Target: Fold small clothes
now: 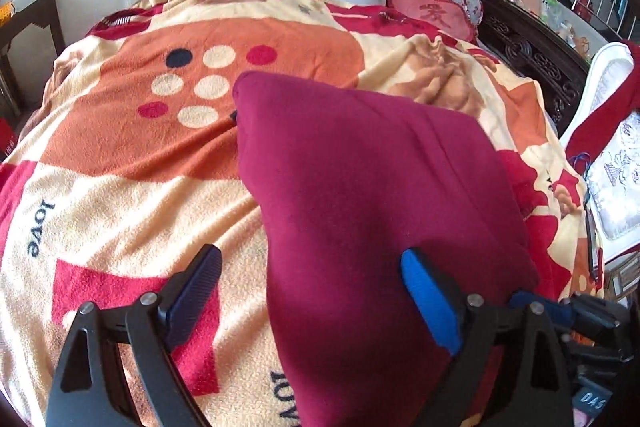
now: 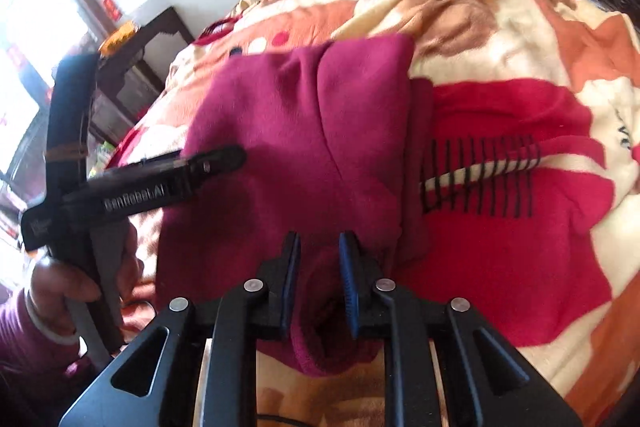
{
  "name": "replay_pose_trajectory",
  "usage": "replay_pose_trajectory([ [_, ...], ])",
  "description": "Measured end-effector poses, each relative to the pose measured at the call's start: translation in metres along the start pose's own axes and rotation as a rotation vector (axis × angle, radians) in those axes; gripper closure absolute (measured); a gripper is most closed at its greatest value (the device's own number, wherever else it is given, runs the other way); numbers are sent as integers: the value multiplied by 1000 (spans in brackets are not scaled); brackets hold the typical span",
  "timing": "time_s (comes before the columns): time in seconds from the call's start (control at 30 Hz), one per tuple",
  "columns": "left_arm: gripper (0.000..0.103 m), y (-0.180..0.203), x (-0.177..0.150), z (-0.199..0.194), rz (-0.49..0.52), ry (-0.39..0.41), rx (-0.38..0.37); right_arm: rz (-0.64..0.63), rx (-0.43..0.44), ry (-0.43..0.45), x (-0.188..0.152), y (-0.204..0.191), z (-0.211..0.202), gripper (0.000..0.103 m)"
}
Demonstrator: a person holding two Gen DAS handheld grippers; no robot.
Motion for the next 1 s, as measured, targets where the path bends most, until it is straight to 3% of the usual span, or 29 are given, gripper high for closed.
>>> replay_pose_trajectory([
  [0.07,9,3,1,-7,10,33,9,-28,-27,71,5,-5,-18,89],
  [0.13,9,6,0,-14,21,55,18,-48,-90,122,8,-8,-28,87],
  [0.3,9,9,-6,-31,28,94,44,-38,-176,122,13,-9,-9,87],
  [0.37,9,9,-8,-36,24,101,46,-25,-179,95,10,-9,0,87],
  [0.6,9,11,-16,-63,62,122,103,18,-139,128,7,-15,-23,87],
  [0.87,9,18,-21,-79,91,140,123,70,-170,148,2,-9,-43,87],
  [1.0,9,20,-22,-80,88,138,112,75,-180,159,1,-9,-51,80],
])
Point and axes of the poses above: each gripper's, at about its wrist camera, not at the fingertips, and z roughly the way its jaws point, y to its right, x to its top, the point moved 4 cm from there along z, roughly the way its jaws point, and after that the axes turned 11 degrees about -x, right-handed, at the moved point
